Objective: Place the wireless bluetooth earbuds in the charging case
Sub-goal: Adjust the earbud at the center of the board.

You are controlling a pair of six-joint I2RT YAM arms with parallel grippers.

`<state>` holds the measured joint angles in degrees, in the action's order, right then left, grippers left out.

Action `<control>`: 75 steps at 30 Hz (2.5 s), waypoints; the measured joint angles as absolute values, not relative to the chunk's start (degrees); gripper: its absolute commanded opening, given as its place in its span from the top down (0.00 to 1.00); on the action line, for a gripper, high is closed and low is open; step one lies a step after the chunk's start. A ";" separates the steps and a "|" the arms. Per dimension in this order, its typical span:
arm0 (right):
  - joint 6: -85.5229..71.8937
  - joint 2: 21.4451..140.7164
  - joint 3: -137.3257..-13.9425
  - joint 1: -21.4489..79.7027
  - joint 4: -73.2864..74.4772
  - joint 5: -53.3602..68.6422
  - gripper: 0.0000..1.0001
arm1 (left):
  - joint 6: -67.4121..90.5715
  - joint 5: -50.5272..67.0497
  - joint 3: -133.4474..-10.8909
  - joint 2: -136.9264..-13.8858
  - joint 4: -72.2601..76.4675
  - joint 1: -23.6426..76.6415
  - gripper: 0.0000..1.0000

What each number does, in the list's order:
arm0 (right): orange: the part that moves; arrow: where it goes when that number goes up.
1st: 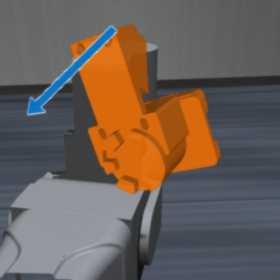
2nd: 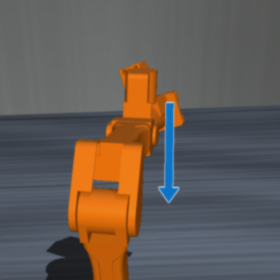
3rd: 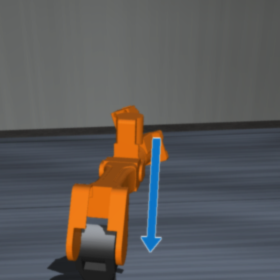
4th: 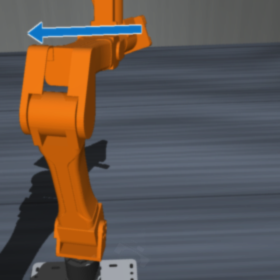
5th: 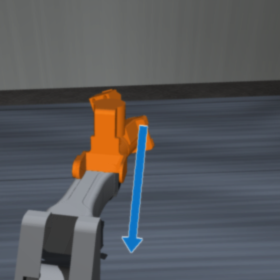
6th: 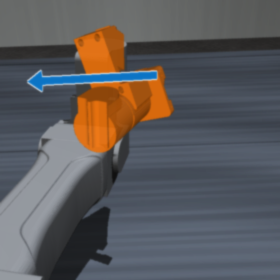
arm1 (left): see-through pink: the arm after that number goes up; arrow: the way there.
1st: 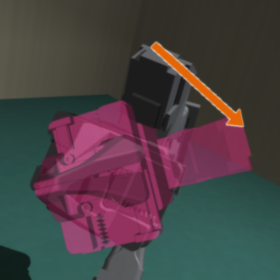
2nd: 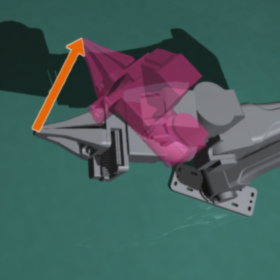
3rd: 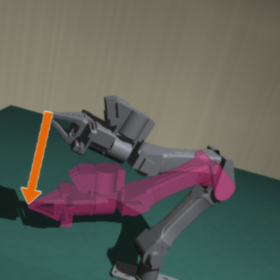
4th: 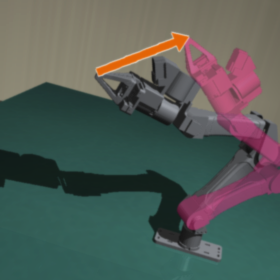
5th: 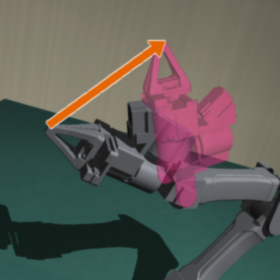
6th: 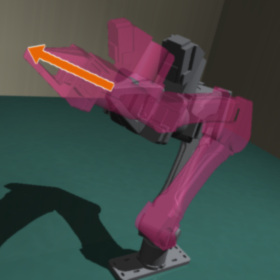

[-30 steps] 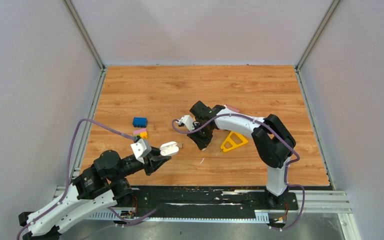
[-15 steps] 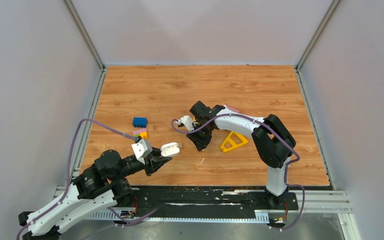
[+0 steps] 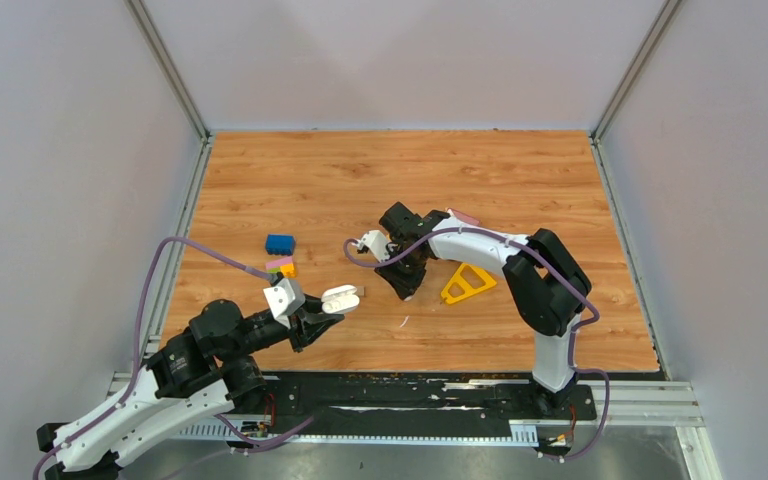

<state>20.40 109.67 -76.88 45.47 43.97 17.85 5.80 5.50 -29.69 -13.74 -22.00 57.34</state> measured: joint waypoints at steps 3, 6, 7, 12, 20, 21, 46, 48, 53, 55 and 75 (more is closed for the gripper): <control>20.38 109.67 -76.88 45.47 43.99 17.39 0.78 | 5.80 5.50 -29.69 -13.74 -22.00 57.34 1.00; 20.36 109.67 -76.88 45.47 44.07 16.97 0.74 | 5.80 5.50 -29.69 -13.74 -22.00 57.34 1.00; 20.32 109.67 -76.88 45.47 44.07 16.86 0.73 | 5.80 5.50 -29.69 -13.74 -22.00 57.34 1.00; 19.99 109.67 -76.88 45.47 44.10 15.97 0.72 | 5.80 5.50 -29.69 -13.74 -22.00 57.34 1.00; 19.94 109.56 -76.88 45.82 44.07 15.46 0.76 | 5.78 5.50 -29.69 -13.80 -22.02 57.34 1.00; 19.94 109.45 -76.86 45.93 44.10 15.62 0.77 | 5.78 5.52 -29.69 -13.80 -22.00 57.34 1.00; 20.01 110.17 -75.44 46.76 44.53 19.49 0.80 | 5.52 6.52 -29.69 -14.79 -21.93 57.34 1.00; 20.01 110.17 -75.50 46.81 44.64 19.03 0.80 | 5.43 6.68 -29.69 -14.81 -21.93 57.34 1.00; 20.01 110.17 -76.18 46.81 45.08 18.52 0.80 | 5.41 7.09 -29.69 -15.07 -21.93 57.34 1.00; 20.01 110.17 -76.62 46.81 45.19 18.74 0.81 | 5.39 7.22 -29.69 -15.18 -21.91 57.34 1.00; 20.23 109.51 -77.03 46.81 45.39 18.46 0.81 | 5.39 7.66 -29.69 -15.94 -21.80 57.34 0.99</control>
<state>20.23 109.51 -77.03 46.81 45.39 18.46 5.39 7.66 -29.69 -15.94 -21.80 57.34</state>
